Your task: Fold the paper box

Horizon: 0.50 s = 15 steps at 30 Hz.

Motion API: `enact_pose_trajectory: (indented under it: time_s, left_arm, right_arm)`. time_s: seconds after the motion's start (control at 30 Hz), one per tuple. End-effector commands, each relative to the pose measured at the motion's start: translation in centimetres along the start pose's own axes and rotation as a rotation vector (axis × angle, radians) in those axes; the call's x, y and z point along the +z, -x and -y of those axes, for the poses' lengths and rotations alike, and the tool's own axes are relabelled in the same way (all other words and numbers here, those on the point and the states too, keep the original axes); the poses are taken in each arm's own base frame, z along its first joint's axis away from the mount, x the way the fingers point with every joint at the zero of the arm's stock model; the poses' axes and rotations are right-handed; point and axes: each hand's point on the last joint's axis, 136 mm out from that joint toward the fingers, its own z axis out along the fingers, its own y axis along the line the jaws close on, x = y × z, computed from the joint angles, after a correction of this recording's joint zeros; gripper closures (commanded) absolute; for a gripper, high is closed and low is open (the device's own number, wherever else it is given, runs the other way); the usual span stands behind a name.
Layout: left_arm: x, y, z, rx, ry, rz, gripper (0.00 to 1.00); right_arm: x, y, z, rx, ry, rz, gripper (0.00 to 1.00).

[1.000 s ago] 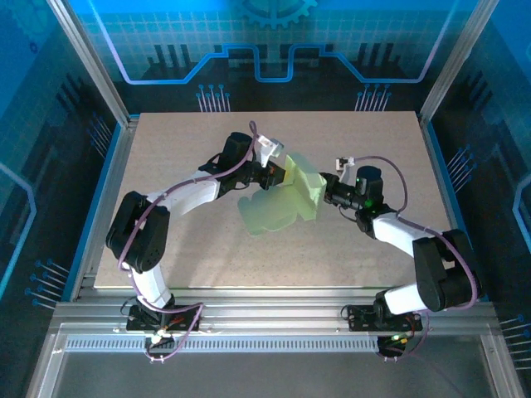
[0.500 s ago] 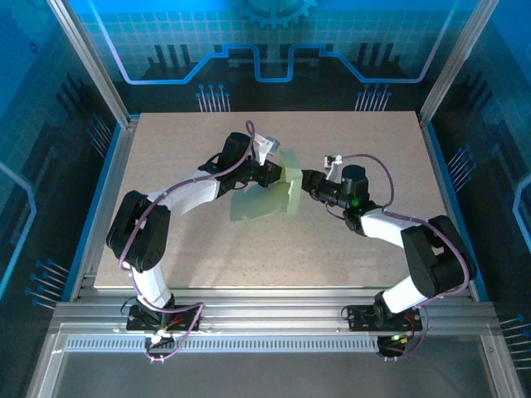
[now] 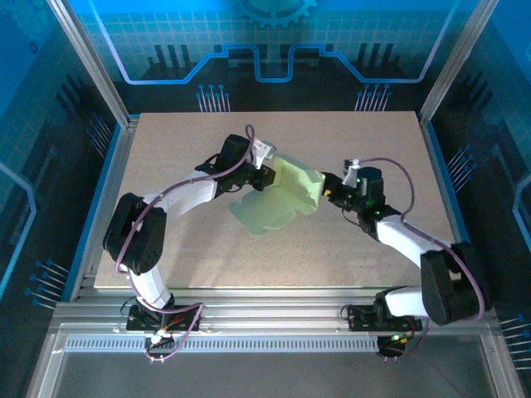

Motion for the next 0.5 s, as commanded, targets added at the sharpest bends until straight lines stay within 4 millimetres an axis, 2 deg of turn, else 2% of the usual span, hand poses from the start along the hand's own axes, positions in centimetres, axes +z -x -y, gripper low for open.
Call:
enact_pose_trajectory:
  time_s: [0.0, 0.1, 0.2, 0.33, 0.47]
  left_arm:
    - [-1.0, -3.1, -2.0, 0.106, 0.079, -0.168, 1.0]
    - [-1.2, -3.6, -2.1, 0.19, 0.072, -0.262, 1.0]
    - [-1.6, -3.9, -2.0, 0.311, 0.042, -0.335, 1.0]
    - [-2.3, -4.3, -2.5, 0.447, 0.031, -0.453, 1.0]
    - [-2.0, -4.6, -4.2, 0.556, 0.068, -0.577, 1.0]
  right_arm:
    - [-2.4, -0.1, 2.2, -0.072, -0.101, -0.016, 0.25]
    - [-4.0, 0.9, 2.7, -0.128, -0.148, -0.008, 0.24]
    - [-4.8, 1.4, 2.7, -0.156, -0.154, -0.011, 0.24]
    - [-4.8, 1.8, 2.2, -0.173, -0.135, -0.019, 0.24]
    - [-4.4, 1.6, 2.1, -0.166, -0.114, -0.037, 0.24]
